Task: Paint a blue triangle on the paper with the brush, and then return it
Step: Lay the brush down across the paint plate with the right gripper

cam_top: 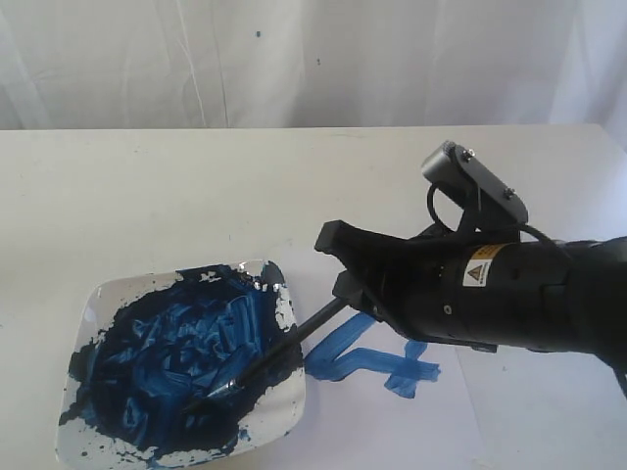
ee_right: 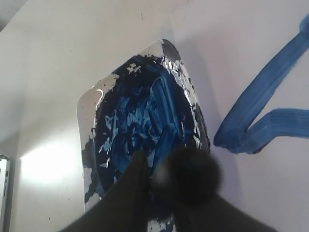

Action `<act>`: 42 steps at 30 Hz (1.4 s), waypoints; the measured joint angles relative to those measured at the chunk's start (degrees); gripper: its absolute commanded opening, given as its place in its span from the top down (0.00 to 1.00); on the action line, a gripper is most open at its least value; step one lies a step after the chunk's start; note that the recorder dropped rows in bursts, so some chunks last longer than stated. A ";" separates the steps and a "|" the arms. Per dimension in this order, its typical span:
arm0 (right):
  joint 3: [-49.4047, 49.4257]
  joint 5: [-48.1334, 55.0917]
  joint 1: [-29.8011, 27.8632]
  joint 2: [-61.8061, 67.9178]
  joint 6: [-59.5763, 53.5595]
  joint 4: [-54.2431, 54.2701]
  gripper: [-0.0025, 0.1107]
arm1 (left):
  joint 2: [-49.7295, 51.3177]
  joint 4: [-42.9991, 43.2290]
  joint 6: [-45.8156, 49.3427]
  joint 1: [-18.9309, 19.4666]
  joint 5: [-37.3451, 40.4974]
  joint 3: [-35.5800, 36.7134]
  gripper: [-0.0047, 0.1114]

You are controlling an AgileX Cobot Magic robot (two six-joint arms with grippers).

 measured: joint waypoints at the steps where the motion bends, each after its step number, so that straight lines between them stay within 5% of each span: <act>1: 0.00 -0.83 0.00 0.66 -0.17 0.00 0.98 | 0.00 0.00 0.00 0.00 0.11 0.00 0.96; 23: -0.79 -19.38 0.00 15.02 0.41 1.71 0.98 | 0.00 0.00 0.00 0.00 0.32 0.00 0.96; 42: -11.61 -17.71 0.00 28.96 -0.76 -1.70 0.98 | 0.00 0.00 0.00 0.00 1.47 0.00 0.96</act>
